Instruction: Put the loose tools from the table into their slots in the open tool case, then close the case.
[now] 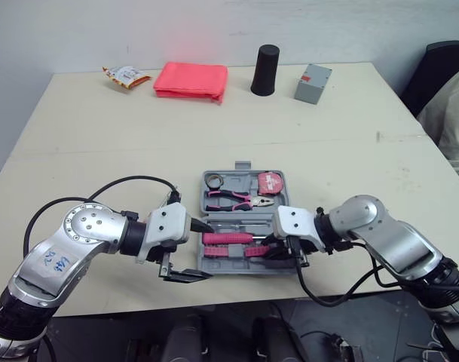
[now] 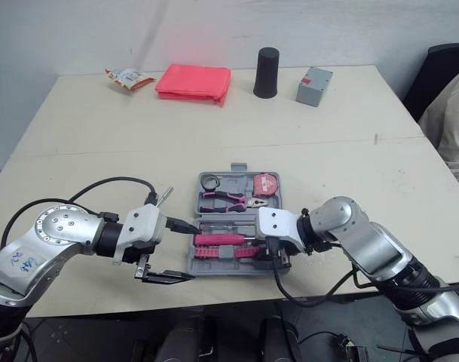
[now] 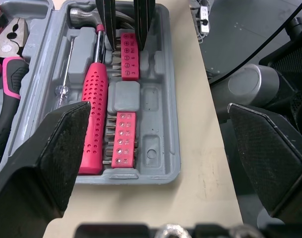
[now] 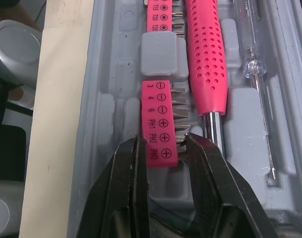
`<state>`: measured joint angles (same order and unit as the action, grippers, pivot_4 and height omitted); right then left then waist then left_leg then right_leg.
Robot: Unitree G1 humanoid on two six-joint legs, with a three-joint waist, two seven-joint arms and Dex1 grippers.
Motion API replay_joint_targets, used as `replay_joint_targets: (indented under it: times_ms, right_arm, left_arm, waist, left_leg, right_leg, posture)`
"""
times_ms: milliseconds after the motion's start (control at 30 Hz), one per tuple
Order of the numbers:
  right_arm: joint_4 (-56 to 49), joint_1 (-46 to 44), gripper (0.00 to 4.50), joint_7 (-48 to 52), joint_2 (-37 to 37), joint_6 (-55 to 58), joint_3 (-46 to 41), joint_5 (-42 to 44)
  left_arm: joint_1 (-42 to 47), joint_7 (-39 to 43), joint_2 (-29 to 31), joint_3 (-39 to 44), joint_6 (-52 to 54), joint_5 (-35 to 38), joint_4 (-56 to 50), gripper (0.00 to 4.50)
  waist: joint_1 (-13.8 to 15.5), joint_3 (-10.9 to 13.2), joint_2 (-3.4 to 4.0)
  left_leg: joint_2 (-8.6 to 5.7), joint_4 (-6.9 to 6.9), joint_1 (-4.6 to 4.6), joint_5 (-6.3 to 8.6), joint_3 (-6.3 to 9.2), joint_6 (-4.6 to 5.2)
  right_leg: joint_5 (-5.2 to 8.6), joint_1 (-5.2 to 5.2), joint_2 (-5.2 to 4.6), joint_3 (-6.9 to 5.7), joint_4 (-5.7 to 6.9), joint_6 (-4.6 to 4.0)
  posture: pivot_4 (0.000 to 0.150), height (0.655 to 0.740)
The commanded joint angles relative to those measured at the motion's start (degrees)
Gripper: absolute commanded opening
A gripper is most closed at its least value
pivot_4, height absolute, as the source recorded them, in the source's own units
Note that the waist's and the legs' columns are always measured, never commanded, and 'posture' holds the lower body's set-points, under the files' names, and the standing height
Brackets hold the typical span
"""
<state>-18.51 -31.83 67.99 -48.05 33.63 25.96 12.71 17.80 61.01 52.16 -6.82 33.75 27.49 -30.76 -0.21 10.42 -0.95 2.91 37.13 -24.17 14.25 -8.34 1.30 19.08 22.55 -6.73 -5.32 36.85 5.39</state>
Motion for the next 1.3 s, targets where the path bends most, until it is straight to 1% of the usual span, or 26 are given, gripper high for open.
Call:
replay_joint_targets:
  times_ms: [33, 133, 200, 233, 300, 333, 400, 500, 600, 667, 767, 800, 867, 967, 1067, 1200, 1300]
  right_arm:
    - [-1.95, -0.26, 0.73, -0.16, 1.64, 2.51, -0.01, 0.43]
    - [-2.4, -0.36, 0.73, 0.53, 0.98, 2.69, -0.53, 0.46]
    - [-3.25, -0.32, 1.74, 0.7, 1.51, 4.14, -2.43, 2.68]
    - [-3.53, -0.47, 2.04, 0.41, 2.06, 5.33, -3.53, 3.92]
    - [-4.49, -0.54, 2.94, 1.51, 2.48, 6.86, -7.08, 8.37]
    - [-4.65, -0.3, 3.57, 1.98, 2.5, 7.4, -8.9, 10.31]
    - [-4.37, 0.86, 4.45, 2.51, 2.27, 5.82, -10.75, 11.47]
    - [-1.66, 3.91, 4.45, 2.35, 3.34, -3.23, -12.5, 9.55]
    - [2.54, 6.9, 4.45, 1.88, 5.22, -8.82, -14.14, 9.04]
    - [4.12, 9.78, 3.95, 4.17, 5.85, -11.9, -15.46, 10.93]
    - [5.12, 11.32, 2.77, 4.06, 6.95, -13.13, -15.84, 11.65]
    - [5.64, 11.47, 2.35, 3.81, 7.35, -13.51, -15.84, 11.44]
    - [7.13, 11.8, 1.33, 3.62, 8.25, -14.52, -16.16, 11.41]
    - [8.88, 11.94, 0.05, 3.51, 8.99, -15.46, -15.83, 10.67]
    - [10.27, 12.54, 0.05, 3.72, 9.25, -17.12, -14.8, 8.98]
    - [13.86, 13.77, 0.05, 4.78, 8.87, -23.29, -12.58, 4.23]
    - [15.55, 14.13, 0.05, 4.46, 8.99, -25.22, -11.33, 2.41]
  left_arm:
    - [0.87, -0.18, -0.68, 0.11, -0.67, -0.11, -1.1, 4.5]
    - [0.9, -0.11, -0.83, 0.03, -0.77, -0.15, -1.1, 4.5]
    - [0.93, 0.03, -0.87, 0.01, -0.83, -0.19, -1.08, 4.5]
    - [0.97, 0.08, -0.88, -0.02, -0.85, -0.22, -1.06, 4.5]
    - [0.92, 0.1, -0.94, -0.03, -1.01, -0.38, -0.92, 4.5]
    - [0.99, 0.07, -1.02, -0.06, -1.02, -0.46, -0.88, 4.5]
    - [1.03, 0.05, -1.11, -0.06, -1.03, -0.51, -0.91, 4.5]
    - [1.22, -0.04, -1.32, -0.08, -0.86, -0.46, -0.99, 4.5]
    - [1.41, -0.12, -1.52, -0.11, -0.78, -0.44, -1.02, 4.5]
    - [1.86, -0.22, -1.69, -0.23, -0.57, -0.47, -0.97, 4.5]
    - [2.51, 0.11, -1.58, -0.11, -0.4, -0.48, -0.66, 4.5]
    - [2.69, 0.25, -1.49, -0.04, -0.37, -0.46, -0.54, 4.5]
    - [3.19, 0.35, -1.43, -0.12, -0.2, -0.46, -0.39, 4.5]
    - [3.88, 0.44, -1.48, -0.28, 0.13, -0.43, -0.24, 4.5]
    - [4.63, 0.52, -1.58, -0.42, 0.46, -0.45, -0.08, 4.5]
    - [5.15, 0.72, -1.58, -0.4, 0.53, -0.58, 0.28, 4.5]
    - [5.23, 0.75, -1.57, -0.35, 0.52, -0.64, 0.37, 4.5]
  waist:
    - [0.0, 0.0, 0.0]
    - [-0.01, -0.01, -0.01]
    - [-0.13, -0.01, -0.01]
    - [-0.06, -0.01, -0.01]
    - [-0.02, 0.0, -0.01]
    - [-0.01, 0.0, -0.01]
    - [0.0, 0.0, -0.01]
    - [0.22, -0.01, -0.02]
    - [0.15, -0.01, -0.02]
    - [0.1, -0.01, -0.02]
    - [0.13, -0.01, -0.02]
    - [0.18, -0.01, -0.02]
    - [0.13, -0.01, -0.02]
    - [0.03, -0.01, -0.02]
    - [0.05, -0.01, -0.02]
    - [0.1, -0.01, -0.02]
    - [0.05, -0.01, -0.02]
  left_leg:
    - [0.0, 0.0, 0.0, 0.0, 0.0, 0.0]
    - [0.01, 0.0, 0.01, 0.0, 0.0, 0.0]
    - [0.04, -0.01, 0.01, 0.02, -0.02, -0.03]
    - [0.06, -0.01, 0.02, 0.02, -0.02, -0.04]
    - [0.06, 0.0, 0.01, 0.03, -0.02, -0.04]
    - [0.05, 0.01, 0.0, 0.03, -0.03, -0.03]
    - [0.05, 0.01, 0.0, 0.04, -0.03, -0.02]
    - [0.03, 0.02, 0.0, 0.07, -0.01, 0.03]
    - [-0.01, 0.02, 0.01, 0.09, -0.02, 0.05]
    - [-0.01, 0.03, 0.01, 0.09, -0.03, 0.05]
    - [0.0, 0.05, 0.01, 0.09, -0.06, 0.05]
    - [0.0, 0.04, 0.01, 0.09, -0.06, 0.05]
    - [0.01, 0.05, 0.01, 0.09, -0.06, 0.04]
    - [0.02, 0.08, 0.03, 0.09, -0.08, 0.04]
    - [0.02, 0.06, 0.03, 0.08, -0.07, 0.04]
    - [0.0, 0.09, 0.03, 0.09, -0.07, 0.04]
    - [0.02, 0.08, 0.07, 0.08, -0.08, 0.04]
  right_leg:
    - [0.0, 0.0, 0.0, 0.0, 0.0, 0.0]
    - [0.0, 0.0, 0.01, 0.0, 0.0, 0.0]
    - [0.01, 0.0, 0.03, 0.01, 0.0, -0.02]
    - [0.02, 0.01, 0.04, 0.0, 0.01, -0.03]
    - [0.03, 0.01, 0.04, -0.01, 0.01, -0.04]
    - [0.03, 0.01, 0.03, 0.0, 0.01, -0.04]
    - [0.02, 0.01, 0.02, 0.0, 0.02, -0.04]
    - [0.02, -0.01, 0.0, -0.01, 0.01, -0.04]
    - [0.02, -0.04, -0.02, -0.01, -0.01, -0.03]
    - [0.01, -0.04, -0.02, 0.0, -0.01, -0.02]
    - [0.01, -0.03, -0.01, 0.01, 0.01, -0.01]
    - [0.01, -0.03, 0.01, 0.01, 0.02, -0.01]
    - [0.01, -0.03, 0.03, 0.01, 0.02, -0.01]
    - [0.01, -0.03, 0.04, 0.03, 0.04, 0.0]
    - [0.01, -0.02, 0.04, 0.02, 0.04, 0.0]
    - [0.01, -0.04, 0.03, 0.03, 0.04, 0.0]
    - [0.01, -0.06, 0.05, 0.03, 0.05, 0.0]
  posture:
    - [0.15, 0.7355]
    - [0.15, 0.7355]
    - [0.15, 0.7355]
    - [0.15, 0.7355]
    - [0.15, 0.7355]
    - [0.15, 0.7355]
    - [0.15, 0.7355]
    - [0.15, 0.7355]
    - [0.15, 0.7355]
    - [0.15, 0.7355]
    - [0.15, 0.7355]
    - [0.15, 0.7355]
    - [0.15, 0.7355]
    - [0.15, 0.7355]
    - [0.15, 0.7355]
    - [0.15, 0.7355]
    - [0.15, 0.7355]
